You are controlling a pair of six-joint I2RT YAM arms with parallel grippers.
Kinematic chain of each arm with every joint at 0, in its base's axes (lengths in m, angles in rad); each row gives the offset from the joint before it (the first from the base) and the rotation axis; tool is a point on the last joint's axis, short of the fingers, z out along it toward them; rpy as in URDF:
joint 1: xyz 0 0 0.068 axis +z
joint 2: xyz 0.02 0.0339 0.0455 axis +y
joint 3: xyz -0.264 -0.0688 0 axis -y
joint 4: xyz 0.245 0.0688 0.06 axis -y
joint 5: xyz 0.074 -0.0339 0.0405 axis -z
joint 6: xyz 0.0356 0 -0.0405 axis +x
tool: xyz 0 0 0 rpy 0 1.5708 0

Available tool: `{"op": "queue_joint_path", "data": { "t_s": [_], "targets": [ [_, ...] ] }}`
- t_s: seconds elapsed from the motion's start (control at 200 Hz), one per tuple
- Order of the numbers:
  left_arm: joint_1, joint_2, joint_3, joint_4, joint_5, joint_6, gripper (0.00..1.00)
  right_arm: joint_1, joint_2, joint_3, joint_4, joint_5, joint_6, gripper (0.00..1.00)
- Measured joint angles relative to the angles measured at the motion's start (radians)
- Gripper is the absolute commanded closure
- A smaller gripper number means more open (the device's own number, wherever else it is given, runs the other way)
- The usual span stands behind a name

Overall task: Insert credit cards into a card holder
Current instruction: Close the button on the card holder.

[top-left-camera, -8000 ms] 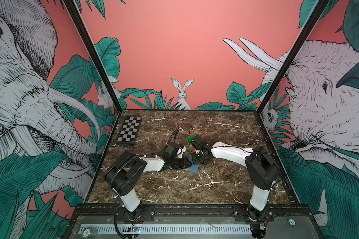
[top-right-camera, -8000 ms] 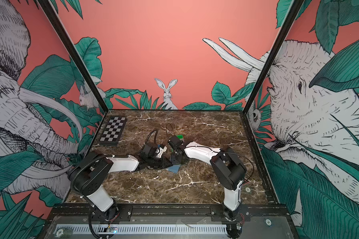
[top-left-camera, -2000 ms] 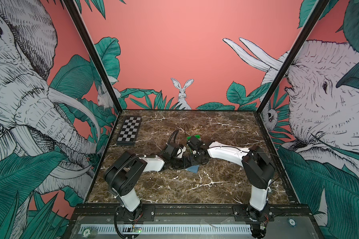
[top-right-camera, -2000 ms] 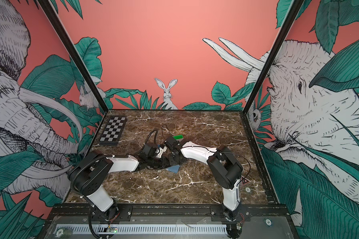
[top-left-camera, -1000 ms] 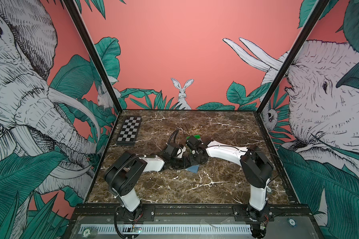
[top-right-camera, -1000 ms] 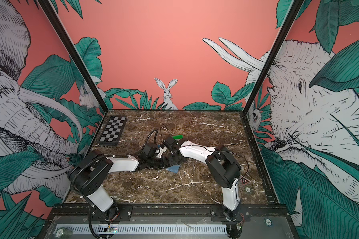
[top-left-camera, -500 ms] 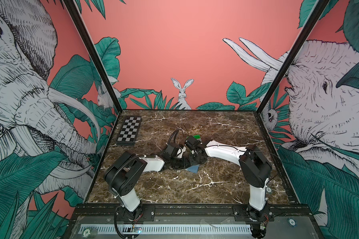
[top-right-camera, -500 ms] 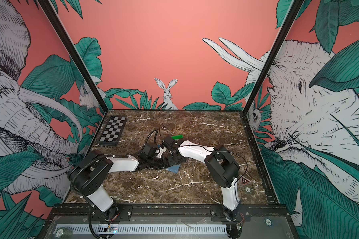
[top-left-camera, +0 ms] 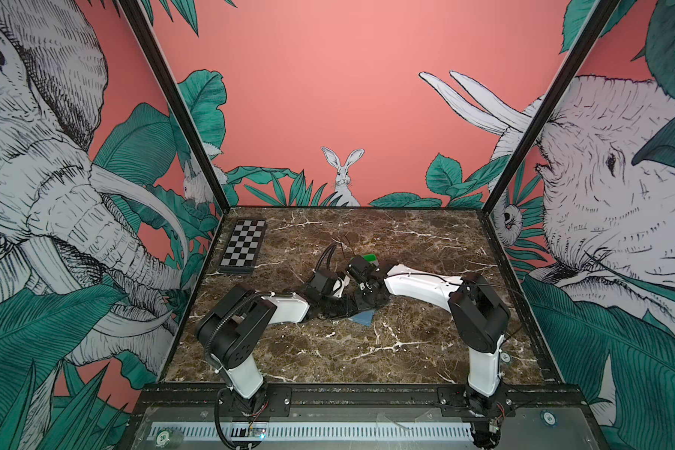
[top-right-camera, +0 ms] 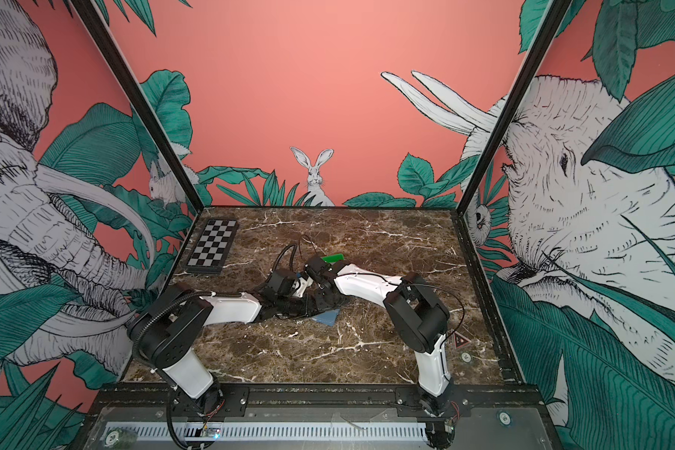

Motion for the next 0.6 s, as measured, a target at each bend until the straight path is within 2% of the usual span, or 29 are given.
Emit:
{"op": "queue_joint_path", "data": {
  "t_s": [0.6],
  "targets": [
    [0.000, 0.000, 0.000, 0.000, 0.000, 0.000, 0.79, -0.002, -0.025, -0.014, 0.014, 0.004, -0.010, 0.94]
  ]
}}
